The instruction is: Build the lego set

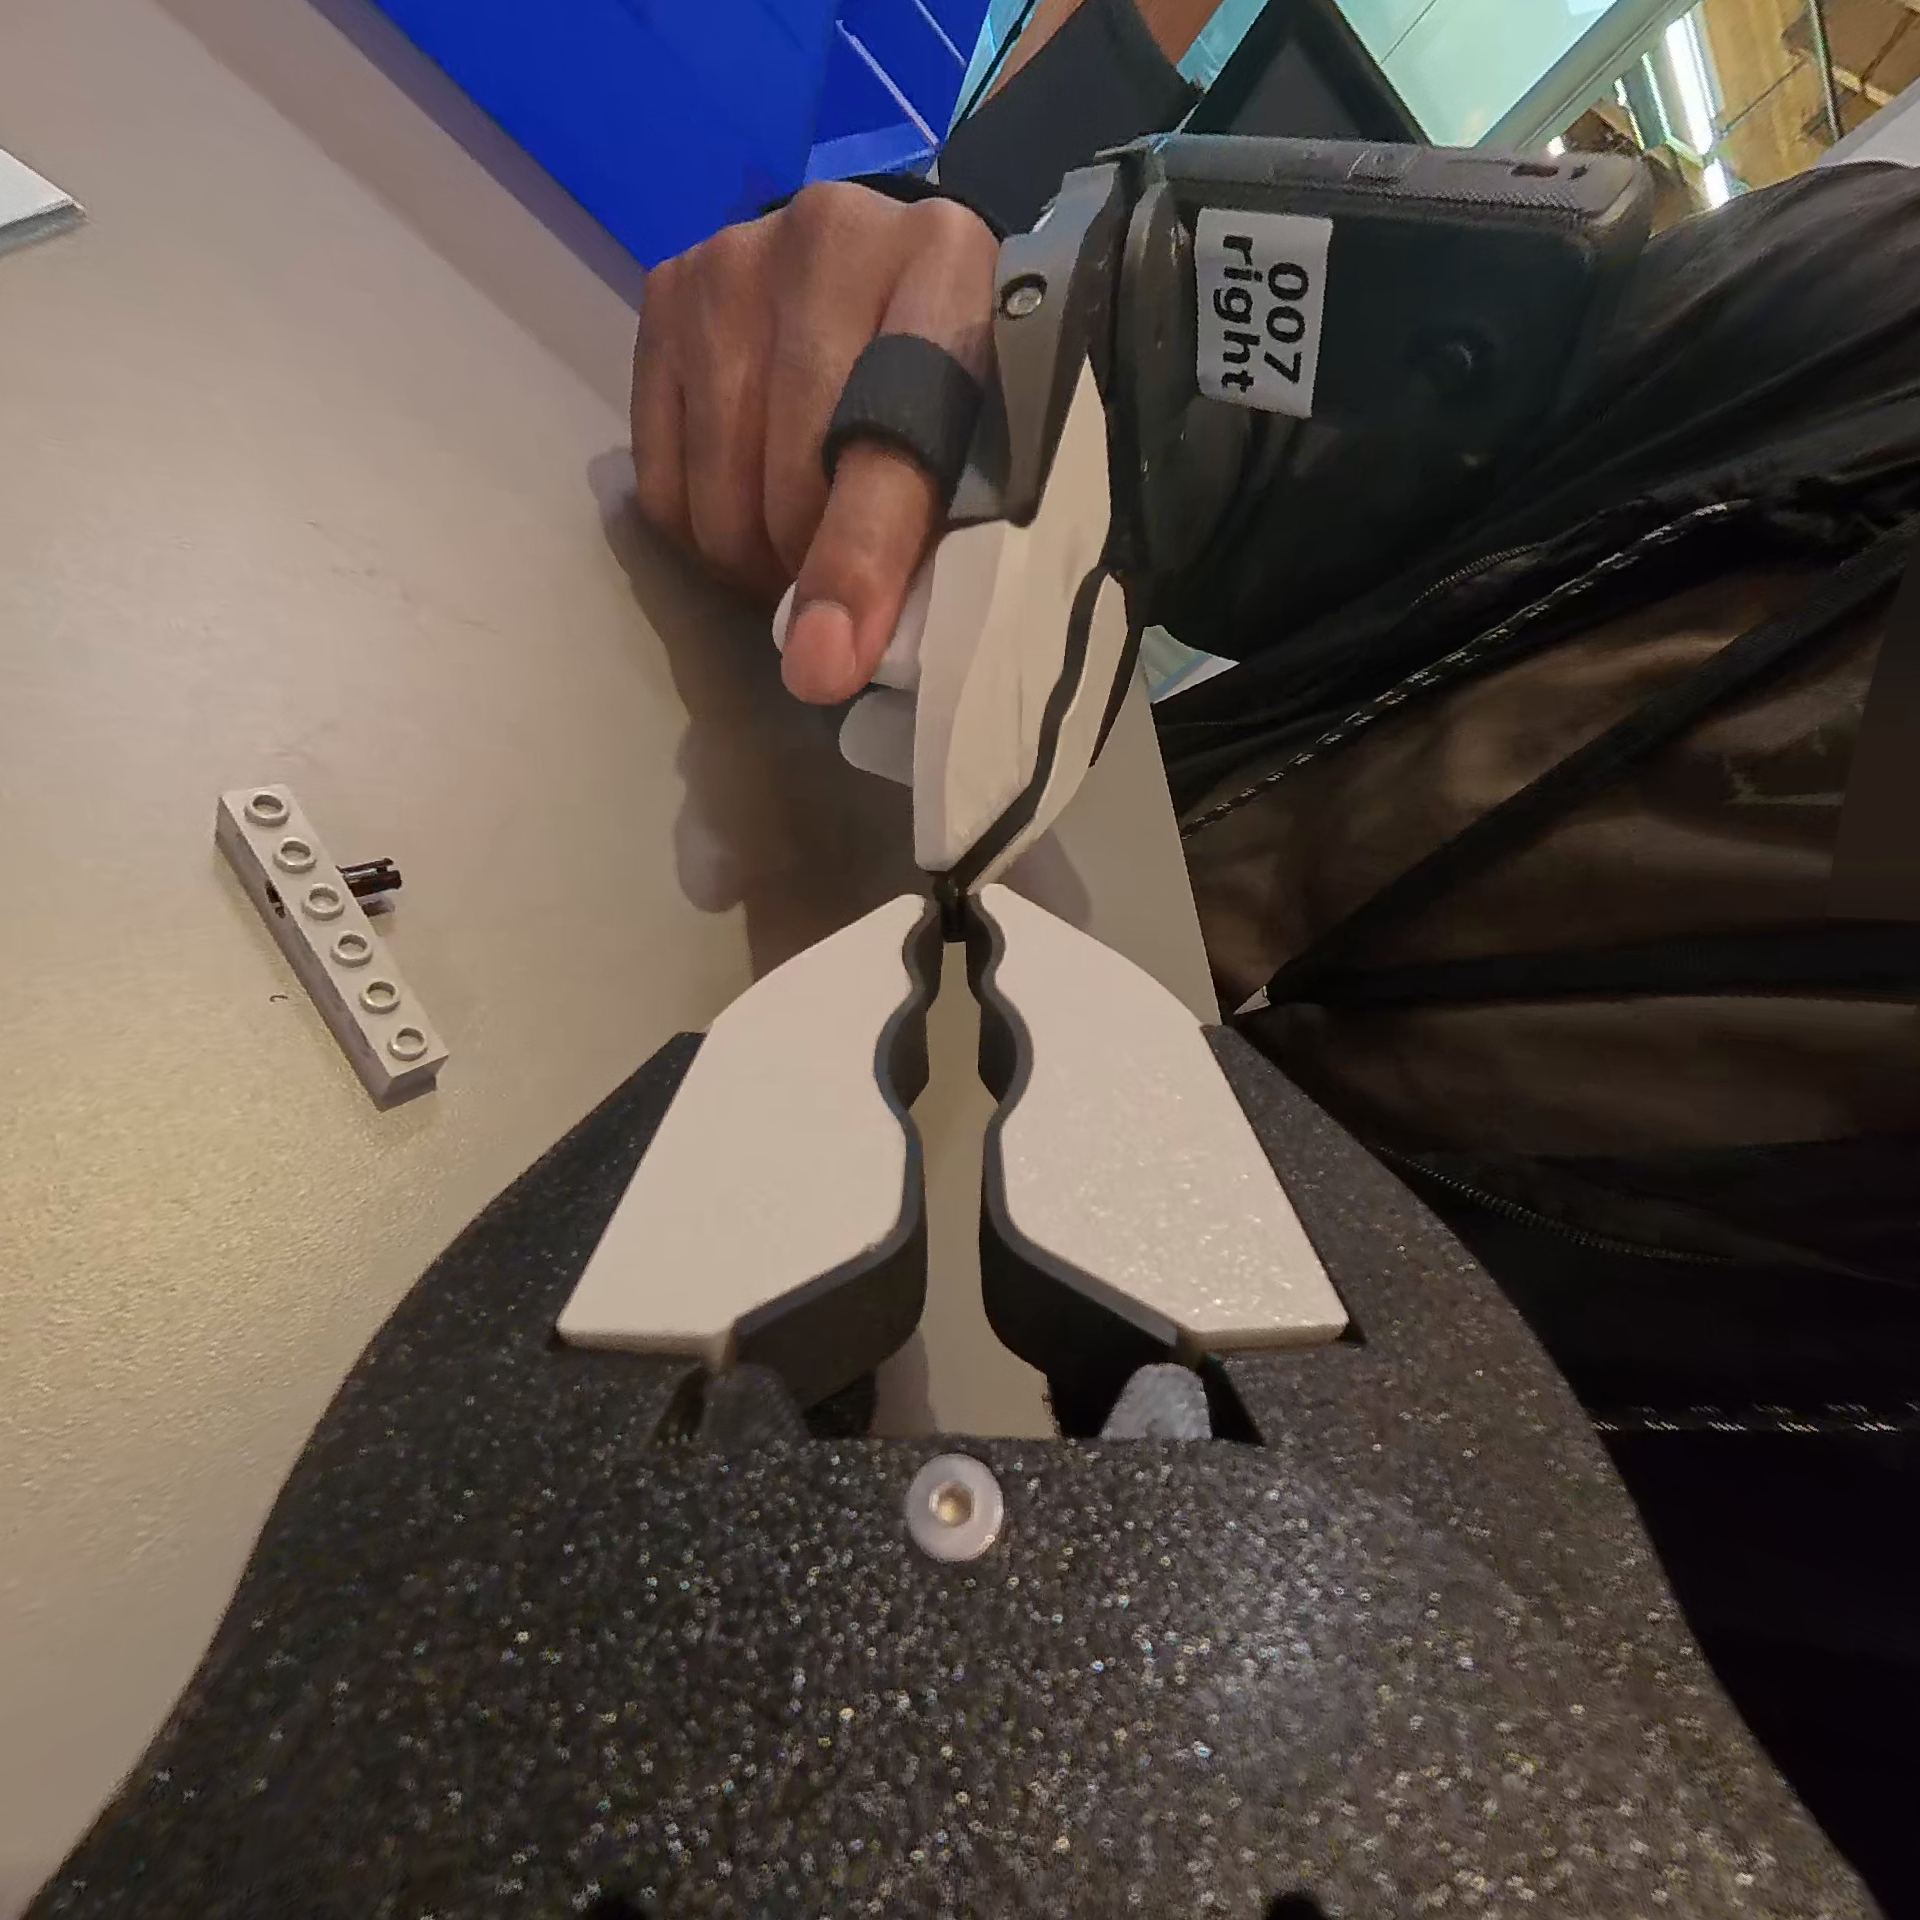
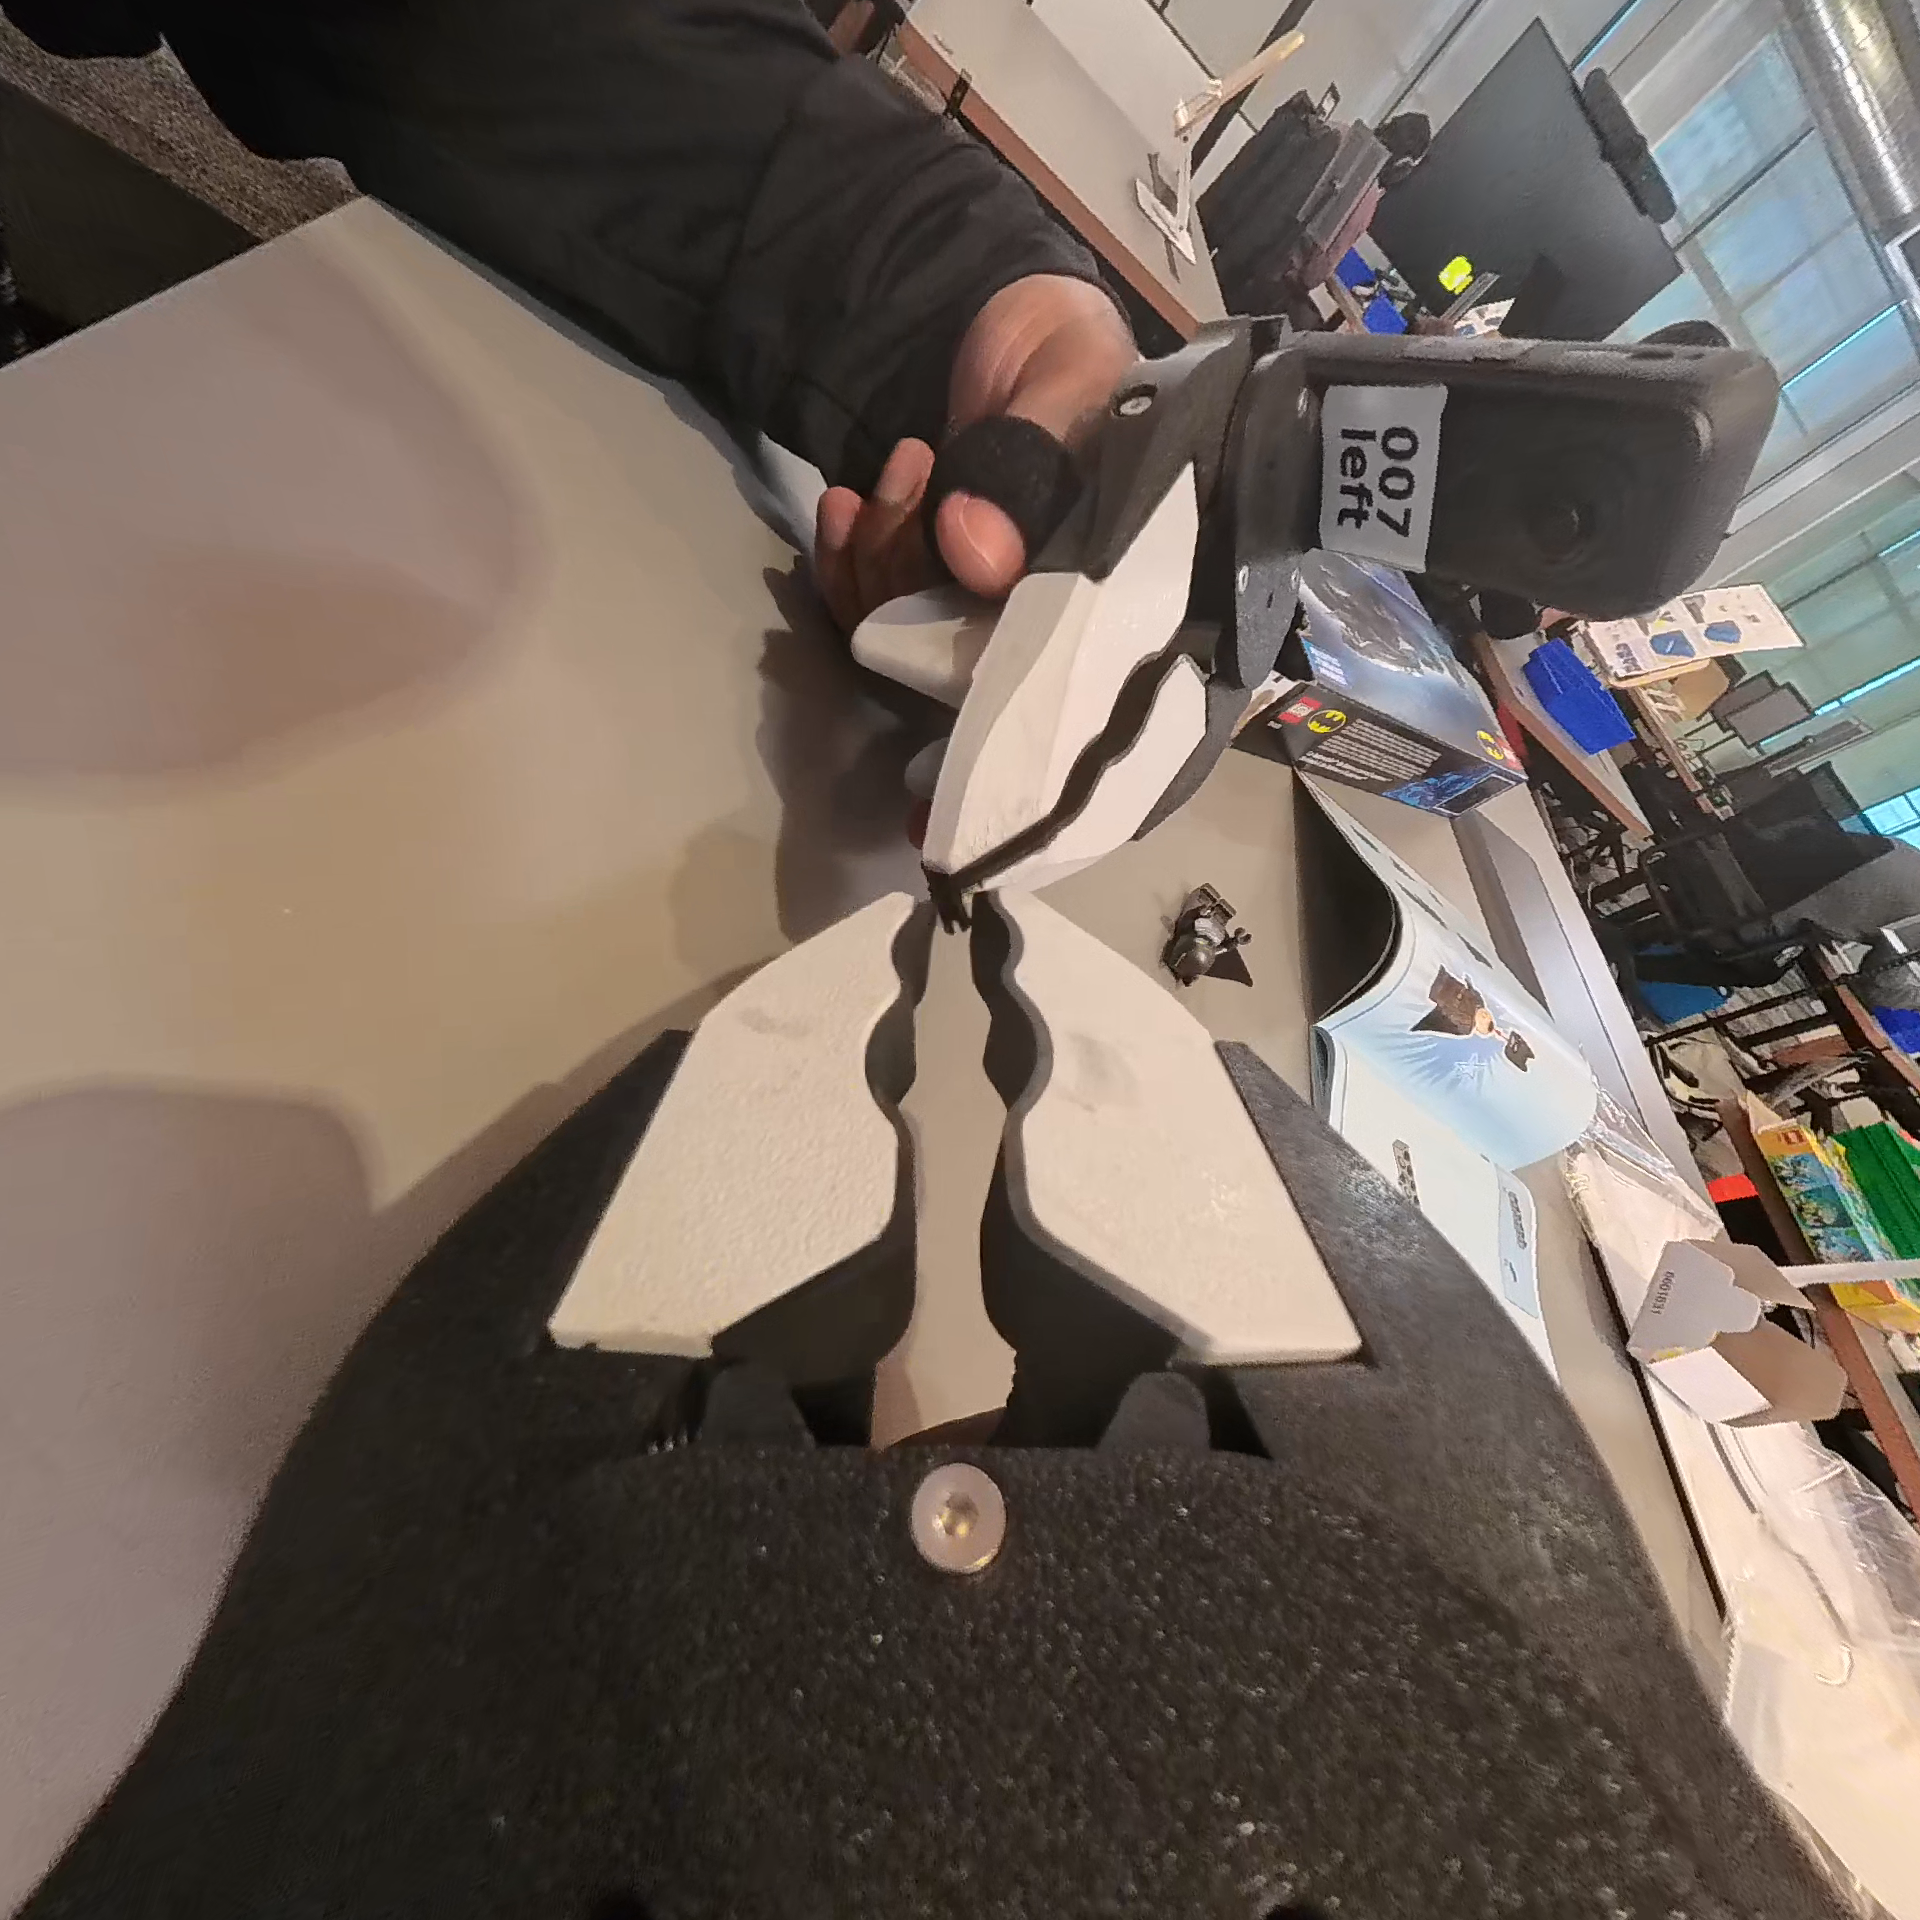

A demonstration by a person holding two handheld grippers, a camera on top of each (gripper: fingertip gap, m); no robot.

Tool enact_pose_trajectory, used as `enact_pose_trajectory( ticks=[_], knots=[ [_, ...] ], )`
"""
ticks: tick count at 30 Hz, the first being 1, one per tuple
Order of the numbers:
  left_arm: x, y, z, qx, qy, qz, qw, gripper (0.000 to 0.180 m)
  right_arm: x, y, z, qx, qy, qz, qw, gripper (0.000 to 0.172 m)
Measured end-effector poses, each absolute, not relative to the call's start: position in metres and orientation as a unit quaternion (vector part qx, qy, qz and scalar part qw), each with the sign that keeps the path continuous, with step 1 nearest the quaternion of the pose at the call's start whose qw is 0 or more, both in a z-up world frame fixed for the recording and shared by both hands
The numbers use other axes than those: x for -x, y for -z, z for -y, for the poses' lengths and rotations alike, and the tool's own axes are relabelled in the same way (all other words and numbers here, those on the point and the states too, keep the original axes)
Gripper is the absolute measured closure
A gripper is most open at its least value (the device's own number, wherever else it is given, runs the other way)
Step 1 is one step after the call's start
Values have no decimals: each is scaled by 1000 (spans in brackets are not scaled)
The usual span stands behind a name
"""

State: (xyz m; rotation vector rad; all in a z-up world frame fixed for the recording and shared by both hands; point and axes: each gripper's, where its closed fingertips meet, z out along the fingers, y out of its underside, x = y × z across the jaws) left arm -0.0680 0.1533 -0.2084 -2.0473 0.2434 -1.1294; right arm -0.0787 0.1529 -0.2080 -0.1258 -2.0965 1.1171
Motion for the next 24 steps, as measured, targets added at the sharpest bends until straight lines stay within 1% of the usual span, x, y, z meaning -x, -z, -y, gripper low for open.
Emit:
enact_pose_trajectory(
  ticks=[14, 20, 24],
  knots=[
    [75, 204, -158, 801, 431, -83, 406, 176, 84, 205, -157, 71, -439, 812, 377, 167],
    [87, 199, -167, 796, 420, -48, 434, 177, 94, 202, -166, 103, -432, 805, 393, 167],
    [107, 184, -176, 769, 421, 3, 481, 176, 106, 204, -176, 135, -405, 801, 419, 166]
  ],
)
